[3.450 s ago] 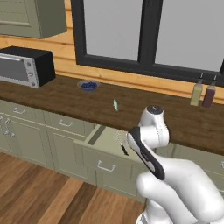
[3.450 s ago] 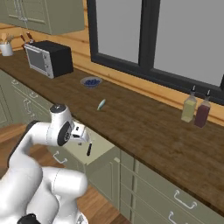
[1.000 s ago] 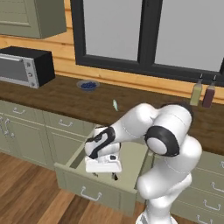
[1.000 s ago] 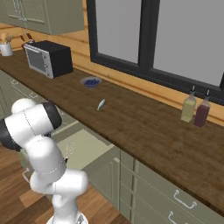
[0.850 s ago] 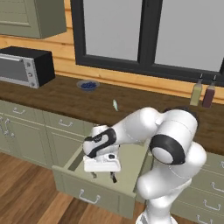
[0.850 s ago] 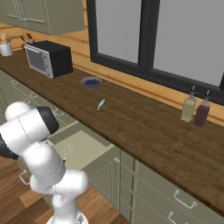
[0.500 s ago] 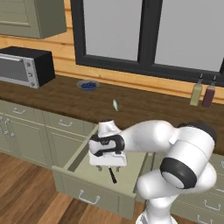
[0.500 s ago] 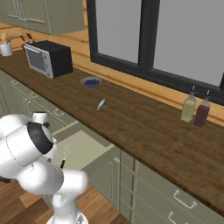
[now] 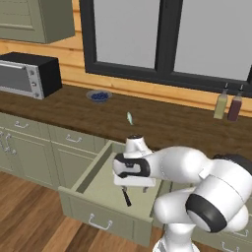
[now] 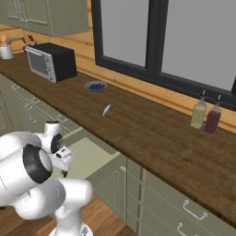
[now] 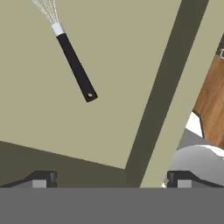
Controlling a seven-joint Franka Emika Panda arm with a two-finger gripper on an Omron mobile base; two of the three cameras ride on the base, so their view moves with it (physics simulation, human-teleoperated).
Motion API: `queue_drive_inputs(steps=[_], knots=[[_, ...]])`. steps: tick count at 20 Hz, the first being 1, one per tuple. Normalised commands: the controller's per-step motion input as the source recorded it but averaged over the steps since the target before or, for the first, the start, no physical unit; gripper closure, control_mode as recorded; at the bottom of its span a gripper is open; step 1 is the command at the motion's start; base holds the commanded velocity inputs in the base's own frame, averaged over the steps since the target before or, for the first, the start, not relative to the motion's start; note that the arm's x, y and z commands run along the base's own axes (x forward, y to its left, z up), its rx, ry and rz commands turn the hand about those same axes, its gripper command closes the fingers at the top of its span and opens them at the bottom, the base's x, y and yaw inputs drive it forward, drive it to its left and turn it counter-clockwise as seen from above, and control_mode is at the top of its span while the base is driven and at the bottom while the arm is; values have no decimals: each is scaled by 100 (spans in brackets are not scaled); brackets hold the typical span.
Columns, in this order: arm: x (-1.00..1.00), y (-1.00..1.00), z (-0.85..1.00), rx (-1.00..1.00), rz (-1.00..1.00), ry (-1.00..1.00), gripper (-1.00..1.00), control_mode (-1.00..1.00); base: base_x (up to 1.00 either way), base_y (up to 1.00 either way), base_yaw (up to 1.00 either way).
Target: Pick the whisk from the drawer and place it on the counter.
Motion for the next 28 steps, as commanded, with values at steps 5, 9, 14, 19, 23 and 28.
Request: queue_drive_inputs(steps=[5,9,14,19,23,28], knots=[[49,3,-17,-1,1,1,-100,-100,0,0,0],[67,11,-40,-3,0,0,-100,-100,0,0,0],[67,24,-36,-6,0,3,-100,-100,0,0,0],[69,25,-27,-5,0,4,-100,-100,0,0,0],[59,7,-46,-4,0,1,-100,-100,0,0,0],[51,11,-68,-7,0,2,100,-100,0,0,0]])
